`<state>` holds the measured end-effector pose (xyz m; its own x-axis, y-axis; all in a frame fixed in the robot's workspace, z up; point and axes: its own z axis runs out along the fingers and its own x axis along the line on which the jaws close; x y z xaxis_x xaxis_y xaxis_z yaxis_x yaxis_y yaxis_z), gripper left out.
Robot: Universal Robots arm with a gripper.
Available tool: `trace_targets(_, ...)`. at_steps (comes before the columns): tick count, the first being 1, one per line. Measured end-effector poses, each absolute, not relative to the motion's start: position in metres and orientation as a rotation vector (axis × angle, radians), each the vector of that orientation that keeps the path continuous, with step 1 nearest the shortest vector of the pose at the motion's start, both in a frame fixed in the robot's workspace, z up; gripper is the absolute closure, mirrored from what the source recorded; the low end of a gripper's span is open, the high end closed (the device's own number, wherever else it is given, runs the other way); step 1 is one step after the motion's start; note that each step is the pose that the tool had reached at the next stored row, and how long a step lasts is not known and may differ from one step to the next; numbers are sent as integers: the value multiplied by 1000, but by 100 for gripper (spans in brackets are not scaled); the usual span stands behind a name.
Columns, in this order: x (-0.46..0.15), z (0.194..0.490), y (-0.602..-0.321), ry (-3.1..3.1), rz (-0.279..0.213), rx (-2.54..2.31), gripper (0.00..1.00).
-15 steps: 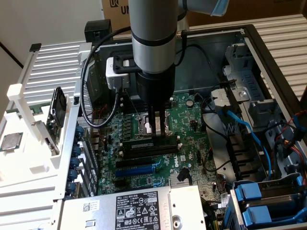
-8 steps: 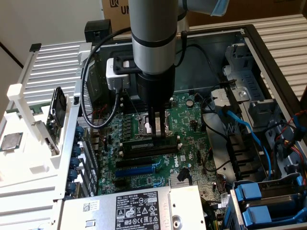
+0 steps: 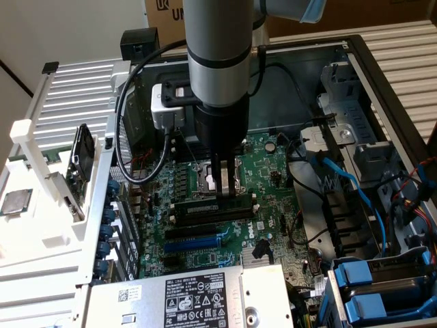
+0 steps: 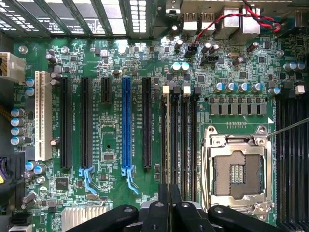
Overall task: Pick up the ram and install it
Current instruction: 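Insert the ram into the slot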
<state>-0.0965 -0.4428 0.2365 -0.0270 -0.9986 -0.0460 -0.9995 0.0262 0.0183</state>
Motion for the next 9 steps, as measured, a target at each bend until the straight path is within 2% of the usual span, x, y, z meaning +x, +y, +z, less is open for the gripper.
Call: trace_targets(9, -96, 236, -443, 2236, 71, -2177, 88)
